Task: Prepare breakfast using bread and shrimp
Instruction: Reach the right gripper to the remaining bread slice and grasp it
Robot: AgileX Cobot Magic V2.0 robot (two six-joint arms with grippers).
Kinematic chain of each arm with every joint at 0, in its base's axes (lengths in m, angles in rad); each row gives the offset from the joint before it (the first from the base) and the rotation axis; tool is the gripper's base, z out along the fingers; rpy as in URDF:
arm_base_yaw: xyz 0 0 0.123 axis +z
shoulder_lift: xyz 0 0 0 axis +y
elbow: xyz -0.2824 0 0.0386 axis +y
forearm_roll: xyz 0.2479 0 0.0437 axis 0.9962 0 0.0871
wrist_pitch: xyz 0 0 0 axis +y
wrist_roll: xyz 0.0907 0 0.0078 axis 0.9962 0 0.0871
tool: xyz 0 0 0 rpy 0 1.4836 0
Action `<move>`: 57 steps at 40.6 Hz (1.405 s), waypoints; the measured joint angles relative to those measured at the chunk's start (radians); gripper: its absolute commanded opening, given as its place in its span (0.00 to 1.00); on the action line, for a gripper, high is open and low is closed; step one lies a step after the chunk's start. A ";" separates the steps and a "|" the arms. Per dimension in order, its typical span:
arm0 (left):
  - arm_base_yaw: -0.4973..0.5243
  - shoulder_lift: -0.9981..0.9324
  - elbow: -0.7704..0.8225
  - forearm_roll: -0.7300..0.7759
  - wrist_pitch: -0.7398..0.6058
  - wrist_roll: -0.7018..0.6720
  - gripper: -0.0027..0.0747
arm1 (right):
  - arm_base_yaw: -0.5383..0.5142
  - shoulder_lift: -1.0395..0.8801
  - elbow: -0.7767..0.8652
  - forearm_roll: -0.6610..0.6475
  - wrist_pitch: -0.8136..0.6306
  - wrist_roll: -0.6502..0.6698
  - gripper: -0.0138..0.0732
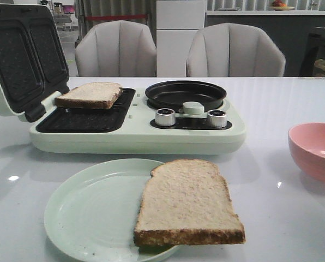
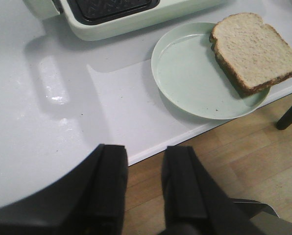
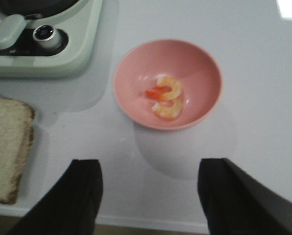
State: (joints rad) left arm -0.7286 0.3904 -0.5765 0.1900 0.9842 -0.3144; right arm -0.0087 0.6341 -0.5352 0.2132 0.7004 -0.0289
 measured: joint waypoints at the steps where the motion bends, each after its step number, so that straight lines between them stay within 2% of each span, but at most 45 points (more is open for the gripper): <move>1: 0.000 0.000 0.000 0.000 0.000 0.000 0.38 | 0.000 0.004 0.004 0.032 0.008 -0.005 0.76; 6: 0.000 0.000 0.000 0.000 0.000 0.000 0.38 | 0.023 0.050 0.040 0.177 0.037 -0.082 0.76; 15: 0.000 0.000 0.000 0.000 0.000 0.000 0.38 | 0.147 0.208 0.107 0.517 0.031 -0.338 0.76; 19: 0.000 0.000 0.000 0.000 0.000 0.000 0.38 | 0.210 0.299 0.107 0.656 -0.010 -0.433 0.76; 26: 0.000 0.000 0.000 0.000 0.000 0.000 0.38 | 0.292 0.469 0.107 0.823 -0.124 -0.549 0.76; 35: 0.000 0.000 0.000 0.000 0.000 0.000 0.38 | 0.321 0.683 0.042 0.924 -0.166 -0.638 0.76; 56: 0.000 0.000 0.000 0.000 0.000 0.000 0.38 | 0.321 0.980 -0.147 0.952 -0.138 -0.644 0.76; 57: 0.000 0.000 0.000 0.000 0.002 0.000 0.38 | 0.323 1.038 -0.158 0.963 -0.086 -0.673 0.28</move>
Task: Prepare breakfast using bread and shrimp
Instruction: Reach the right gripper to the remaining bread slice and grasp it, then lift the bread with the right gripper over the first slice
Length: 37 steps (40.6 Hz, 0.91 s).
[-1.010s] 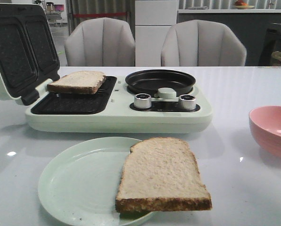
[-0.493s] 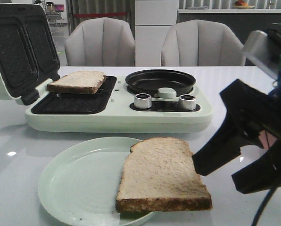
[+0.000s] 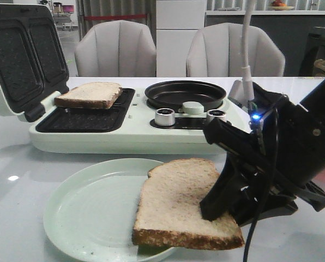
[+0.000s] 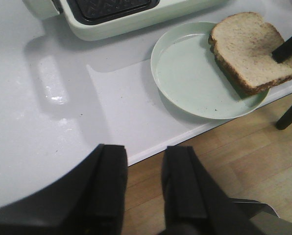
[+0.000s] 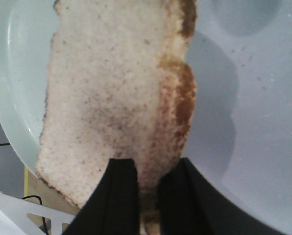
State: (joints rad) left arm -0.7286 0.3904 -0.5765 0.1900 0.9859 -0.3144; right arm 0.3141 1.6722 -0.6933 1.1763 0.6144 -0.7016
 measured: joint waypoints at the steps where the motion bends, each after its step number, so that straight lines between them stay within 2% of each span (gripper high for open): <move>1: 0.000 0.000 0.000 0.000 0.000 0.000 0.38 | 0.000 0.000 0.000 0.000 0.000 0.000 0.26; 8: 0.000 0.000 0.000 0.000 0.000 0.000 0.38 | 0.000 -0.027 0.000 0.000 0.000 -0.005 0.20; 16: 0.000 0.000 0.000 0.000 0.000 0.000 0.38 | 0.000 -0.144 0.000 -0.004 0.011 -0.007 0.20; 30: 0.000 0.000 0.000 0.000 0.000 0.000 0.38 | 0.002 -0.354 -0.106 0.015 0.158 -0.008 0.20; 37: 0.000 0.000 0.000 0.000 0.000 0.000 0.38 | 0.052 -0.361 -0.164 0.073 0.098 -0.013 0.20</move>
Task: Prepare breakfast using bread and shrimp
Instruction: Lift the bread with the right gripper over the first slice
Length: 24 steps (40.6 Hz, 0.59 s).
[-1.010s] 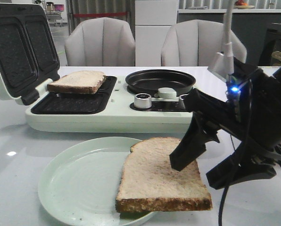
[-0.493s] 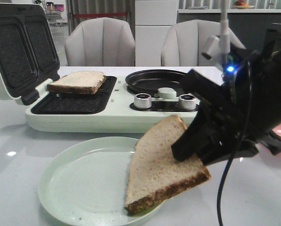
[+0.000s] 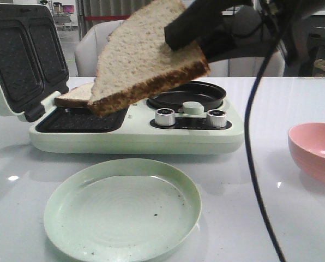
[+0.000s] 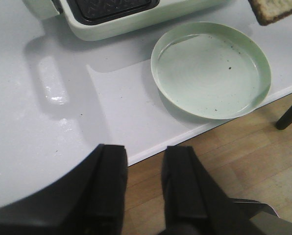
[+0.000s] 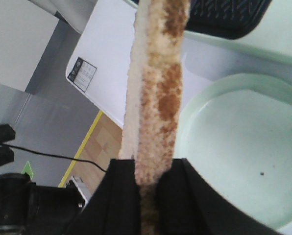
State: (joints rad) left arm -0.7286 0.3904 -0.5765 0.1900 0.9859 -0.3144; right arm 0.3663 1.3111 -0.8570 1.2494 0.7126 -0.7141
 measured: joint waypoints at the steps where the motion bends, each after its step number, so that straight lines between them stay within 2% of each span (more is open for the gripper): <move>1: 0.000 0.000 0.000 0.000 0.000 0.000 0.38 | 0.010 0.003 -0.006 0.005 -0.018 -0.003 0.20; 10: 0.000 0.000 0.000 0.000 0.000 0.000 0.38 | 0.121 0.128 -0.112 0.030 -0.235 -0.028 0.20; 24: -0.004 0.000 0.000 0.000 0.000 0.000 0.38 | 0.147 0.563 -0.503 0.089 -0.247 -0.032 0.20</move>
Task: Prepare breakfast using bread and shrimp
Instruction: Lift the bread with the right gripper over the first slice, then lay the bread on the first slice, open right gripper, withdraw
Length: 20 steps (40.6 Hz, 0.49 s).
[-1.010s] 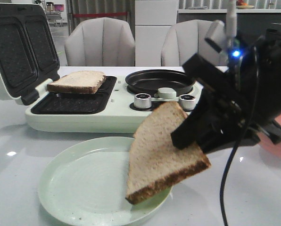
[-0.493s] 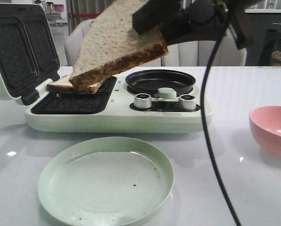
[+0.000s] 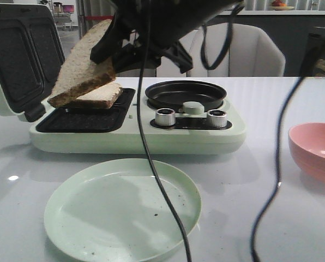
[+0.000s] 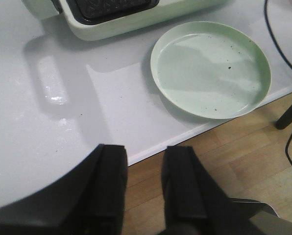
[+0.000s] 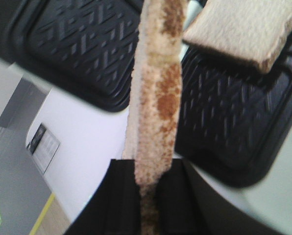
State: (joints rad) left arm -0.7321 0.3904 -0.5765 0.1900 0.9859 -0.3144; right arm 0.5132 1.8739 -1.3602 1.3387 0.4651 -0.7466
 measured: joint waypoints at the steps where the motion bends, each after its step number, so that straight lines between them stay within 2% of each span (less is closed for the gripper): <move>1: 0.000 0.000 0.000 0.000 0.000 0.000 0.38 | 0.000 0.025 -0.023 0.006 0.001 0.000 0.20; 5: 0.000 0.000 0.000 0.000 0.000 0.000 0.38 | 0.000 0.135 -0.120 0.032 0.003 0.000 0.22; 7: 0.000 0.000 0.000 0.000 0.000 0.000 0.38 | 0.000 0.177 -0.162 0.043 0.010 0.000 0.28; 15: 0.000 0.000 0.000 0.000 0.000 0.000 0.38 | 0.000 0.261 -0.235 0.047 0.032 0.000 0.71; 17: 0.000 0.000 0.000 0.000 0.000 0.000 0.38 | -0.002 0.263 -0.237 0.047 0.036 0.000 0.75; 20: 0.000 0.000 0.000 0.000 0.000 0.000 0.38 | -0.011 0.263 -0.241 0.045 0.045 0.000 0.72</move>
State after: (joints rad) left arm -0.7321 0.3904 -0.5765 0.1900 0.9859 -0.3144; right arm 0.5023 2.1366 -1.6014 1.3833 0.5105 -0.7466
